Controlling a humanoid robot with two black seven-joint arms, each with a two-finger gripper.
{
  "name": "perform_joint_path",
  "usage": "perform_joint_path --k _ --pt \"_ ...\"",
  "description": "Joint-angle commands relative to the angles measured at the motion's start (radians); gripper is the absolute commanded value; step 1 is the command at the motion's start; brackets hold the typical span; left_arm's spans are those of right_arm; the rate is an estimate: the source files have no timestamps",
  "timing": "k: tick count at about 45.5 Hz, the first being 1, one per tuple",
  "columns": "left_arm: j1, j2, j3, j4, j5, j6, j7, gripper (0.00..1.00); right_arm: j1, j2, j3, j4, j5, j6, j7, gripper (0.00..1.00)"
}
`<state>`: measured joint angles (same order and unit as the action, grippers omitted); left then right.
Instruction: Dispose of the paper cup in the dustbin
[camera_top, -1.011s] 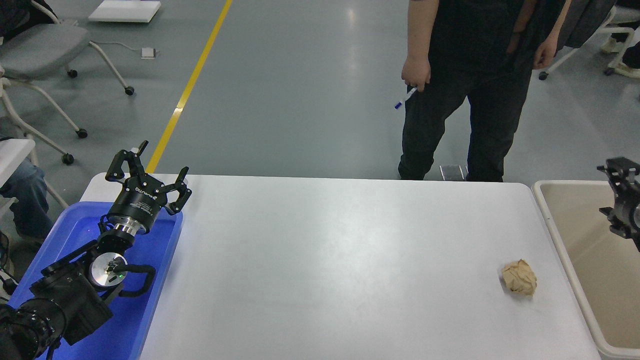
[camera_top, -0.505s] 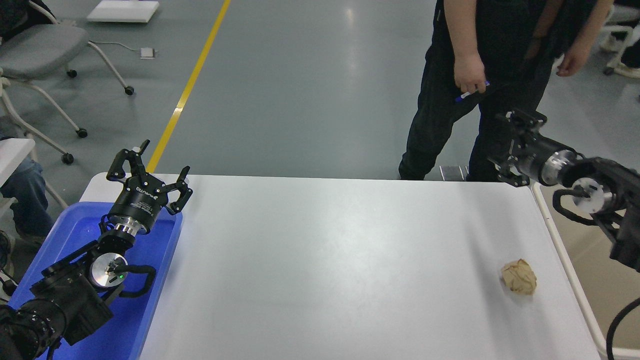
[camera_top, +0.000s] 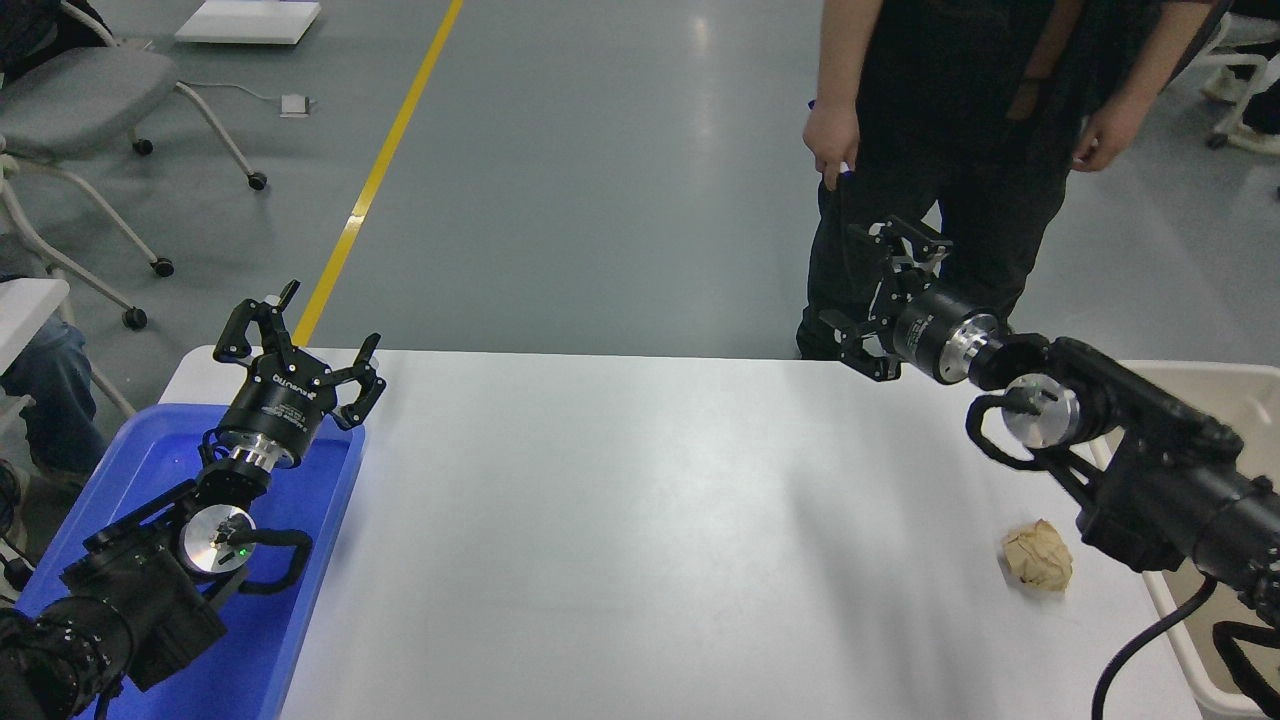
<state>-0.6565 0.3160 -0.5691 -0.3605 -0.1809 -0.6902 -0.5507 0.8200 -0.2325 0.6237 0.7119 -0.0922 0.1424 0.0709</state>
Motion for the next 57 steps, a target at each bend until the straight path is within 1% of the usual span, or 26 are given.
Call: perform_joint_path --k 1,7,27,29,37,45,57 --pt "0.0 0.0 0.0 0.0 0.0 0.001 0.0 1.0 -0.039 0.094 0.05 -0.074 0.075 0.019 0.013 1.0" --pt "0.0 0.0 0.0 0.0 0.0 0.0 0.0 1.0 -0.051 0.119 0.099 -0.085 0.117 0.023 0.013 1.0" --pt "0.0 -0.001 0.0 0.0 0.0 0.0 0.0 1.0 -0.07 0.136 0.116 -0.085 0.12 0.025 0.013 1.0" --pt "0.0 0.0 0.0 0.0 0.0 0.0 0.0 1.0 -0.071 0.145 0.116 -0.086 0.12 0.026 0.02 1.0" --pt "0.0 0.0 0.0 0.0 0.0 0.0 0.0 1.0 -0.076 0.194 0.108 -0.115 0.117 0.037 0.093 1.0" --pt "0.0 0.0 0.0 0.0 0.0 0.0 0.0 1.0 -0.085 0.22 0.114 -0.132 0.117 0.082 0.098 1.0" --pt "0.0 -0.001 0.0 0.0 0.0 0.0 0.0 1.0 -0.096 0.217 0.116 -0.134 0.115 0.085 0.102 1.0"
